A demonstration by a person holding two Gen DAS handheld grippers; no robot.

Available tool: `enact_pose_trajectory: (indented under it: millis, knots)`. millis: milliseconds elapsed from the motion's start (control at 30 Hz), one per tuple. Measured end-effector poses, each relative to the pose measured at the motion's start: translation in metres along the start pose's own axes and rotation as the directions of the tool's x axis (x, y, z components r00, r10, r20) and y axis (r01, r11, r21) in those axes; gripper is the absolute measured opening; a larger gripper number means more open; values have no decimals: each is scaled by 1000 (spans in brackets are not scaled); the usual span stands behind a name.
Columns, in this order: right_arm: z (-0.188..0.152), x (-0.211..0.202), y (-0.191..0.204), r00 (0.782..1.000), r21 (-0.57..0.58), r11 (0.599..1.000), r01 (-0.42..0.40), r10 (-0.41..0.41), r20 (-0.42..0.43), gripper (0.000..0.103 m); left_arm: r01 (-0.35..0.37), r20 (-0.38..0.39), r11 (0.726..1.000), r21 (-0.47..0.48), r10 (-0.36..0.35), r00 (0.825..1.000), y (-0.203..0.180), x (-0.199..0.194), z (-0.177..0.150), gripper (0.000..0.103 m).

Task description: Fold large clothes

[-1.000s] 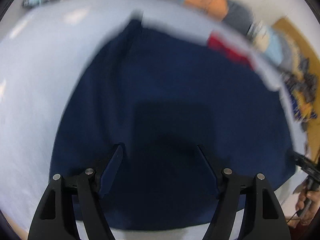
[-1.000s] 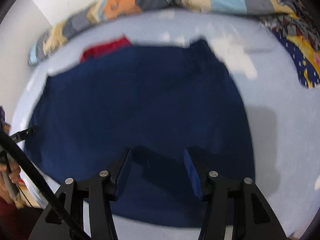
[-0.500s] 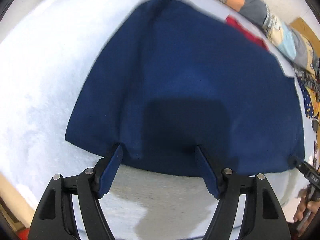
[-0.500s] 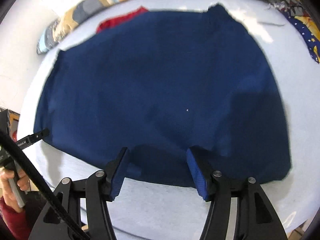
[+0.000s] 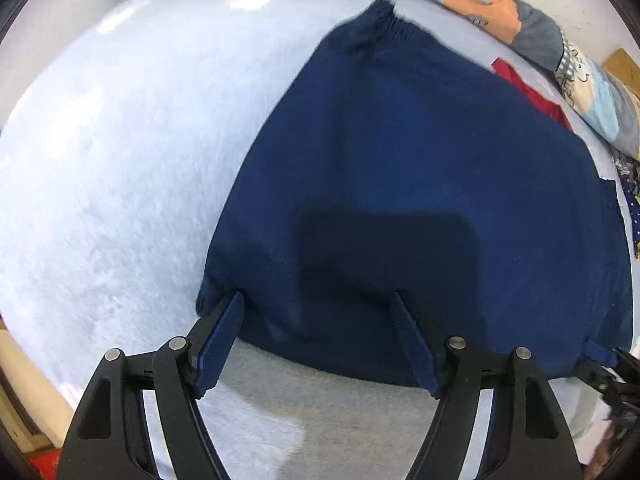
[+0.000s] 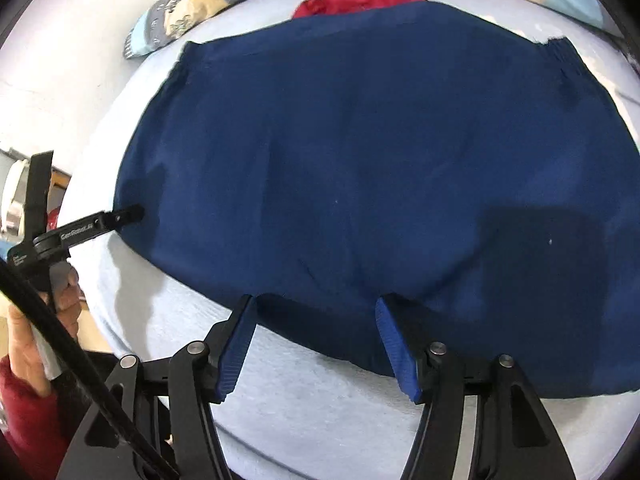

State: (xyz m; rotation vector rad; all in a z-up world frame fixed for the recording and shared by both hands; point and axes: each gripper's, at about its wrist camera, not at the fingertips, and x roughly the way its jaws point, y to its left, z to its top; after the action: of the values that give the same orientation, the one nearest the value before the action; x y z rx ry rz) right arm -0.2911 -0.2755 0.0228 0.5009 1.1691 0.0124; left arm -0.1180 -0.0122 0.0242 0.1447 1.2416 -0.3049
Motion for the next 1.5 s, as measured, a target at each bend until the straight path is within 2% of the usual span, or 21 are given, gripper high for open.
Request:
enact_pose_trajectory:
  millis: [100, 167, 233, 300, 367, 433, 500, 567, 633, 733, 900, 967, 1033, 1067, 1167, 1233, 1300, 1367, 1433, 1467, 1500]
  knots:
    - [-2, -44, -19, 989, 41, 993, -108, 103, 107, 66, 76, 86, 997, 0, -75, 993, -15, -18, 6, 75]
    - [-3, -75, -51, 975, 115, 987, -114, 89, 202, 67, 116, 110, 993, 23, -118, 987, -29, -23, 8, 75]
    - [-9, -97, -93, 962, 223, 966, -133, 71, 265, 67, 132, 97, 990, 47, -136, 986, -43, -19, 11, 75]
    - [-23, -114, -145, 950, 358, 923, -142, 25, 312, 67, 155, 70, 985, 73, -160, 985, -49, -15, 9, 75]
    - [-37, -120, -183, 949, 451, 880, -150, 0, 316, 67, 171, 57, 980, 105, -177, 982, -58, -15, 11, 75]
    - [-51, -114, -211, 950, 511, 833, -215, 58, 306, 68, 166, 61, 976, 141, -176, 982, -74, -13, 7, 75]
    - [-73, -107, -225, 941, 561, 773, -295, 133, 311, 68, 155, 67, 973, 169, -168, 983, -88, -9, 6, 75]
    - [-83, -105, -231, 939, 584, 751, -310, 144, 312, 68, 162, 64, 971, 178, -176, 982, -96, -4, 8, 75]
    - [-88, -113, -231, 943, 594, 751, -289, 117, 311, 68, 165, 59, 969, 186, -178, 982, -97, -5, 5, 75]
    - [-93, -122, -235, 933, 599, 743, -300, 96, 347, 68, 155, 57, 968, 199, -169, 984, -84, -13, -3, 75]
    - [-93, -95, -233, 959, 632, 728, -267, 134, 251, 69, 164, 48, 969, 183, -176, 983, -80, -11, -1, 75]
    - [-87, -85, -225, 960, 621, 735, -272, 162, 228, 73, 173, 50, 967, 186, -185, 981, -80, -13, -1, 75]
    - [-80, -79, -214, 963, 592, 762, -261, 162, 216, 81, 169, 58, 965, 203, -184, 981, -83, -16, -3, 75]
    - [-78, -76, -211, 960, 583, 766, -272, 174, 219, 85, 166, 60, 964, 208, -182, 981, -85, -16, -3, 75]
    - [-71, -64, -202, 947, 561, 764, -317, 221, 234, 86, 166, 60, 960, 227, -184, 981, -90, -17, -5, 75]
    - [-65, -62, -200, 939, 554, 767, -326, 196, 282, 86, 161, 64, 958, 238, -181, 981, -92, -18, -6, 75]
    - [-57, -60, -197, 915, 532, 759, -374, 211, 343, 80, 154, 70, 957, 244, -176, 982, -95, -18, -6, 75]
    - [-44, -55, -192, 924, 501, 794, -343, 188, 333, 73, 152, 71, 956, 253, -175, 982, -100, -17, -4, 75]
    - [-34, -53, -184, 934, 458, 834, -306, 170, 314, 50, 147, 70, 955, 257, -171, 983, -107, -14, -2, 75]
    - [-31, -56, -180, 941, 448, 849, -279, 148, 305, 30, 144, 71, 956, 256, -168, 983, -110, -13, -2, 75]
    - [-30, -59, -176, 939, 437, 856, -276, 144, 311, 25, 142, 72, 957, 253, -165, 984, -114, -12, 0, 75]
